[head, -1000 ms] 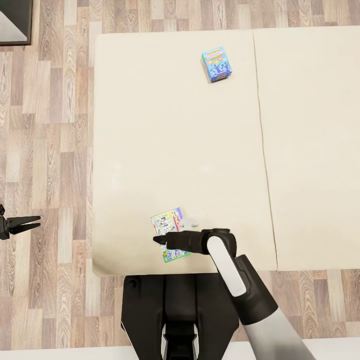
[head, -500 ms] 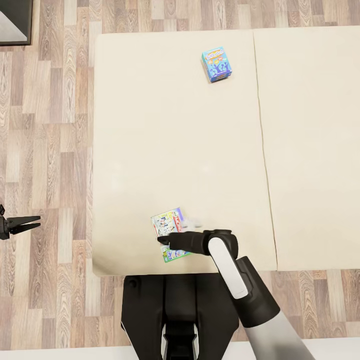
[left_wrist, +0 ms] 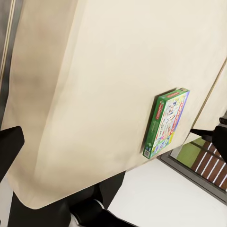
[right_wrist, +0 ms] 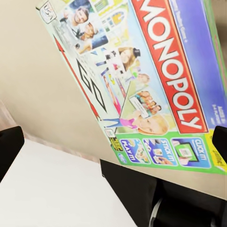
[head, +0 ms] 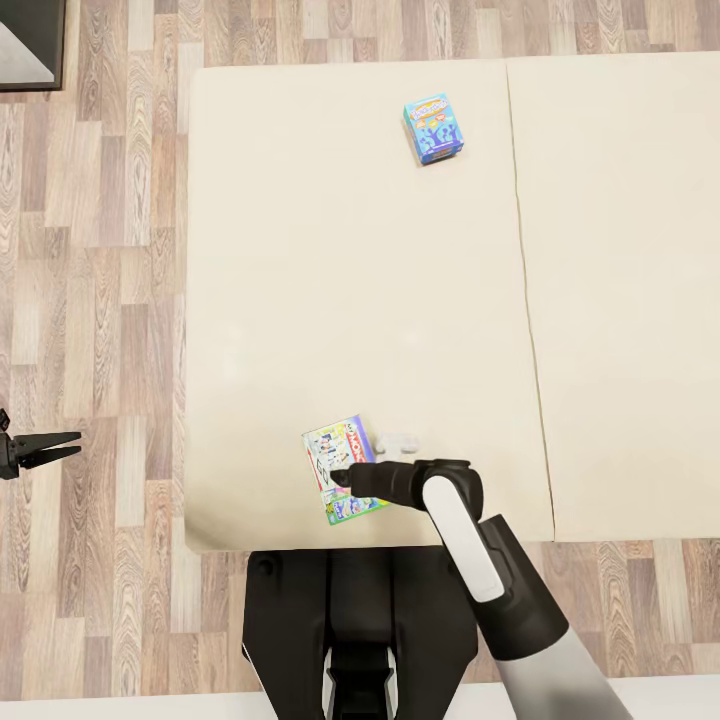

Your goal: Put all the toys in the child's room - the three board games (two on the bed and one on the table), the two jigsaw puzzles on the table, and the tennis ball on the table - inside the toy box on the table in the child's room.

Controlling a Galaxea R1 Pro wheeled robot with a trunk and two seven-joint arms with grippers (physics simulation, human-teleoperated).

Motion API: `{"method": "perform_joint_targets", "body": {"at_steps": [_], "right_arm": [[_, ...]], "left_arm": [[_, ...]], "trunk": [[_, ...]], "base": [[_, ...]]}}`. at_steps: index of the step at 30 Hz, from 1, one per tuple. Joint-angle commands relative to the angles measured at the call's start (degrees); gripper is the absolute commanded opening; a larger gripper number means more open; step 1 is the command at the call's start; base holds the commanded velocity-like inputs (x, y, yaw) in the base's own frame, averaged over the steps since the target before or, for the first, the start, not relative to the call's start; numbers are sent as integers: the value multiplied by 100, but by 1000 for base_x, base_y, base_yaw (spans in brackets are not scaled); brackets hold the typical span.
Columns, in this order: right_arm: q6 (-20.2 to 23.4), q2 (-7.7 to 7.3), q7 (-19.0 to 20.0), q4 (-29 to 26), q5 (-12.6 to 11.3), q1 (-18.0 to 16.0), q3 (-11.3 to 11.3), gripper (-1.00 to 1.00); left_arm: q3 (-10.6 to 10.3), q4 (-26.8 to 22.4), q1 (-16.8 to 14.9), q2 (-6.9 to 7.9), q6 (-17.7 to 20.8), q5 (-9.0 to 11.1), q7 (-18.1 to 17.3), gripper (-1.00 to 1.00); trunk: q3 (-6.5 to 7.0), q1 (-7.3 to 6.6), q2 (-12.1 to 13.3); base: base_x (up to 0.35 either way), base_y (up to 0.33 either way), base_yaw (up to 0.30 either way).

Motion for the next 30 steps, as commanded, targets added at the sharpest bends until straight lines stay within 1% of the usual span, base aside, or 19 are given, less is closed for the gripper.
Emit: {"method": "perform_joint_targets", "body": {"at_steps": [1, 5, 10, 18, 22, 30], "right_arm": [[14, 1, -65, -9, -54, 0, 2, 100], [15, -1, -83, -39, -45, 9, 2, 100], [15, -3, -212, -73, -39, 16, 1, 100], [7, -9, -656, -84, -54, 18, 1, 100], [3, -9, -737, -85, -54, 18, -4, 100], [-2, -6, -780, -83, -55, 19, 2, 100]], "left_arm": [[-2, 1, -2, 1, 59, -3, -23, 100], [-2, 1, -2, 0, 60, -8, -23, 100], [-2, 1, -2, 1, 58, -10, -23, 100], [-2, 1, -2, 1, 55, -11, -23, 100], [-2, 1, -2, 0, 54, -11, -23, 100], [-2, 1, -2, 0, 54, -10, -23, 100]], "trunk": [[-6, 4, -9], [-6, 4, -9], [-6, 4, -9], [-6, 4, -9], [-6, 4, -9], [-6, 4, -9]], "base": [[0, 0, 0], [0, 0, 0], [0, 0, 0], [0, 0, 0], [0, 0, 0], [0, 0, 0]]}}
